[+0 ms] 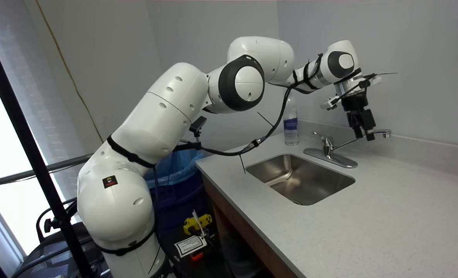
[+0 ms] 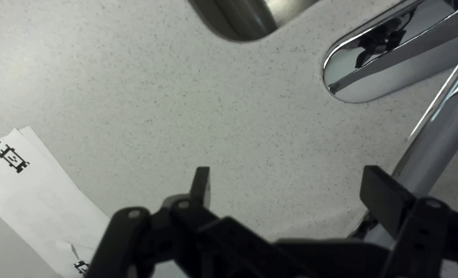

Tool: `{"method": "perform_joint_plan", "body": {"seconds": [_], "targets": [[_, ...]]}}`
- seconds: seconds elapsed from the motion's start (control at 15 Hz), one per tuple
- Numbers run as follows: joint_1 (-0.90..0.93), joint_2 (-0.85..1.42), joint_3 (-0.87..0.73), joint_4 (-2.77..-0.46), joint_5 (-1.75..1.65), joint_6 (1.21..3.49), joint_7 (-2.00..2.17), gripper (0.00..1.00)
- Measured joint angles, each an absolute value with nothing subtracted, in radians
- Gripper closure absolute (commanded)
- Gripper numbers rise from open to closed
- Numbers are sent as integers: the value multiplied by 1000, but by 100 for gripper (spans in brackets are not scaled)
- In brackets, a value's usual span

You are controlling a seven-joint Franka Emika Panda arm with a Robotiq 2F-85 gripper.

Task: Push the faucet to the right

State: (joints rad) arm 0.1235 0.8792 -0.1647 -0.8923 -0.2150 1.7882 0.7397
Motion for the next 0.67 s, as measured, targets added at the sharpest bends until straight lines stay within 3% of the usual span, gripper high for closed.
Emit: {"method": "perform_joint_plan", "body": {"seconds": [0.67], "targets": [[132, 896, -165, -843, -216, 1968, 742, 0]]}}
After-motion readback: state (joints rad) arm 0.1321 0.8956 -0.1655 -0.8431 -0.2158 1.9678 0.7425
